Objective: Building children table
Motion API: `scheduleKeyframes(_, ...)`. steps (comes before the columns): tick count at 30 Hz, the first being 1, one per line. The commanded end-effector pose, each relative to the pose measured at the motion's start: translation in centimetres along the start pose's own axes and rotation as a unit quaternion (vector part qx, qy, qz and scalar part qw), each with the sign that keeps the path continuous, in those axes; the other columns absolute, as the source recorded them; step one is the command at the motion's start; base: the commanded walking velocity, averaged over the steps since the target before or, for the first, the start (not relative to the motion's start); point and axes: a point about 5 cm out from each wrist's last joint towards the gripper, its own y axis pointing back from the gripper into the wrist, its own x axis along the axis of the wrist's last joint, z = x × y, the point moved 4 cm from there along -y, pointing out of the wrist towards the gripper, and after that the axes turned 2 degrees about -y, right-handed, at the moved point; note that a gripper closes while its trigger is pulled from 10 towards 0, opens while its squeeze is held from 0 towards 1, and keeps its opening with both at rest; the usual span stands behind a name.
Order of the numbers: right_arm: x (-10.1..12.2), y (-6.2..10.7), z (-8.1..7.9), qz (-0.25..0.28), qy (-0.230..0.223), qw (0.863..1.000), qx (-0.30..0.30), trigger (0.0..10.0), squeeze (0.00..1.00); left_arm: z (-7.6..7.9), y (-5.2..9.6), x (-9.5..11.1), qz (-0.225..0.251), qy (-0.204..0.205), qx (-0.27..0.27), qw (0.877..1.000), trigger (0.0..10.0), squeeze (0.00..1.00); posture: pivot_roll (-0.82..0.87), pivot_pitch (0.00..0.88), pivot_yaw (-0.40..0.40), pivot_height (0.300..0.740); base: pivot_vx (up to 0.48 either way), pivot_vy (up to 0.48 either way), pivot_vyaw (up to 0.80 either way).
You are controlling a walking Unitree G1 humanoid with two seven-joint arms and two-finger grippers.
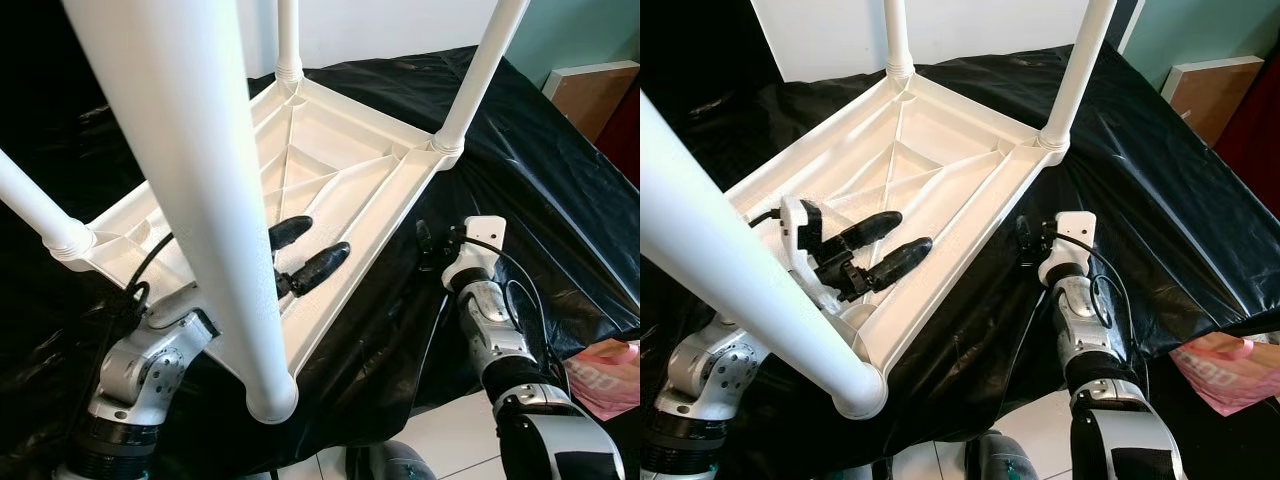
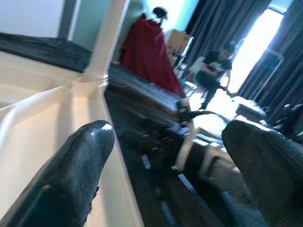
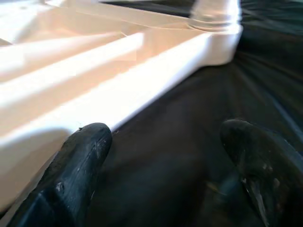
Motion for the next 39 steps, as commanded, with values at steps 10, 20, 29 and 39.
scheduleKeyframes(10,-0.2,-1.0,-1.4,-0.022,-0.018,0.998,0.055,10.0,0.0,4.0,-1.6,0.0,0.02,0.037,-0.088,0.995,10.0,0.0,0.07,0.158,-0.039,0.74,0.0,0.0,0.0)
scheduleKeyframes(20,-0.6,-1.9,-5.0,-0.054,-0.008,0.988,0.144,10.0,0.0,5.8,-2.7,-0.3,0.04,0.065,-0.098,0.992,10.0,0.0,0.08,0.144,-0.053,0.74,0.0,0.0,0.0)
scheduleKeyframes(29,0.2,-3.0,-7.7,-0.056,-0.008,0.981,0.184,10.0,0.0,5.7,-3.4,-0.4,0.048,0.067,-0.08,0.993,10.0,0.0,0.08,0.145,-0.051,0.74,0.0,0.0,0.0)
scheduleKeyframes(39,0.4,-3.1,-6.0,-0.049,0.003,0.987,0.154,10.0,0.0,5.2,-3.7,-0.7,0.04,0.054,-0.063,0.996,10.0,0.0,0.09,0.15,-0.052,0.74,0.0,0.0,0.0)
